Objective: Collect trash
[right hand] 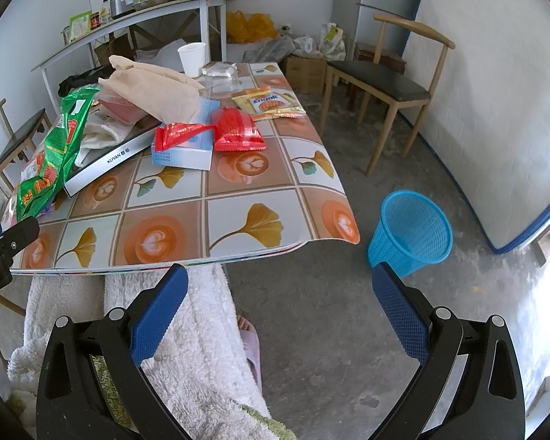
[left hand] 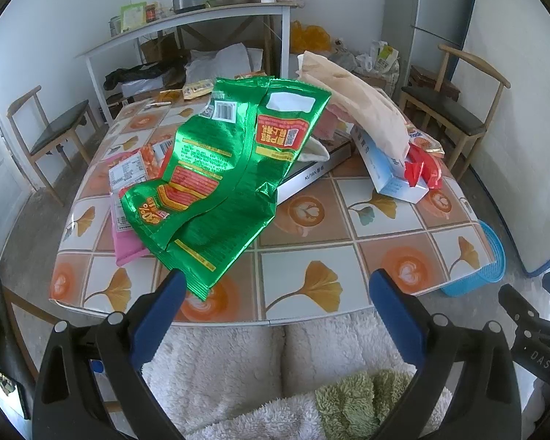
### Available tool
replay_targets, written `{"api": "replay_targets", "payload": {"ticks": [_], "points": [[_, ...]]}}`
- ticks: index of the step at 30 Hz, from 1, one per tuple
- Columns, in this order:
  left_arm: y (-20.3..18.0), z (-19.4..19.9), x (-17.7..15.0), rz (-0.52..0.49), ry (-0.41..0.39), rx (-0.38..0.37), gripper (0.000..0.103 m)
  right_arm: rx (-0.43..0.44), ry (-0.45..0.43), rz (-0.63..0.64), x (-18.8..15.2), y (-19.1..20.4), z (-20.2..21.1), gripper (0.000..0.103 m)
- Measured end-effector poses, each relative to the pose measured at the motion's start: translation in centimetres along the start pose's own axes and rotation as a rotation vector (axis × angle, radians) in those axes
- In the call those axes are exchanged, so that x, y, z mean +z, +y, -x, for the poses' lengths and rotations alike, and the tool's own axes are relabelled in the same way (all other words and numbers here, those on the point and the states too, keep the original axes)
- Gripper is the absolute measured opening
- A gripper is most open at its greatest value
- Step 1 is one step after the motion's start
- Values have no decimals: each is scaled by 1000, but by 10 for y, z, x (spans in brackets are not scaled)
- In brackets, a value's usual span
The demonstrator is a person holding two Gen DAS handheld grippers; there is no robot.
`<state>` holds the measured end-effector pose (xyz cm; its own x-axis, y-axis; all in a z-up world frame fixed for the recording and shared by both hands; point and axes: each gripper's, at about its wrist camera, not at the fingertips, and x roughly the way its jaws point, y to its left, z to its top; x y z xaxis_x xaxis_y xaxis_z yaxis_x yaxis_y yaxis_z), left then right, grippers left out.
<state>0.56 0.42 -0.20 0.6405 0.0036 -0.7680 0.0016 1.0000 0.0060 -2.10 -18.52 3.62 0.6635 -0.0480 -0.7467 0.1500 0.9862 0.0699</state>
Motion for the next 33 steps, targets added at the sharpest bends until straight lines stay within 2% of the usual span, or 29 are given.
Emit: {"api": "replay_targets", "payload": {"ticks": [33], "points": [[0,0,0,0,-1,0,98,2,-2,0,1,1,1,96]]}}
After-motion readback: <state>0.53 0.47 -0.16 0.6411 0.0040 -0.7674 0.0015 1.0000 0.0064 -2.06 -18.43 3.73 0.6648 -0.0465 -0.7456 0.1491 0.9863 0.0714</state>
